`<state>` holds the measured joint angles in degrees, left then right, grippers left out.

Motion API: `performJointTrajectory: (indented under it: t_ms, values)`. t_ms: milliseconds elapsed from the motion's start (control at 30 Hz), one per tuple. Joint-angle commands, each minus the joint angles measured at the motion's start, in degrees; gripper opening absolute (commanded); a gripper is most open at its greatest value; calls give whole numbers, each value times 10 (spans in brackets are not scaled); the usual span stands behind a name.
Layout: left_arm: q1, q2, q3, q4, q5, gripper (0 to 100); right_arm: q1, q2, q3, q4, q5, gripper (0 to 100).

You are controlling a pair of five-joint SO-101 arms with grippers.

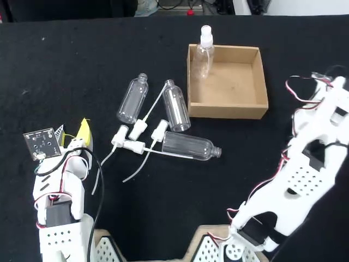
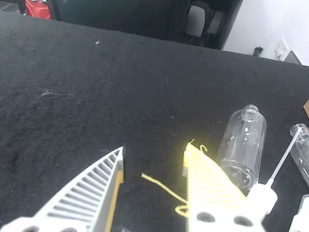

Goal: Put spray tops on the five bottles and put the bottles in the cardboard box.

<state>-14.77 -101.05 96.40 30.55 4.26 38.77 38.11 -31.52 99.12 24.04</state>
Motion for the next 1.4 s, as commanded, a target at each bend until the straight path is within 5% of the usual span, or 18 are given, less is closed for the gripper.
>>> performJointTrajectory:
  t_ms: [0, 233, 567, 1367]
  values:
    - [6, -8, 11, 2, -7, 195, 18, -1, -24, 18, -28, 159]
    - [6, -8, 11, 2, -7, 195, 4, 22, -25, 18, -32, 364]
    - [6, -8, 11, 2, -7, 195, -4, 26, -21, 20, 77, 309]
    - [6, -8, 11, 2, -7, 195, -4, 27, 14, 4, 77, 308]
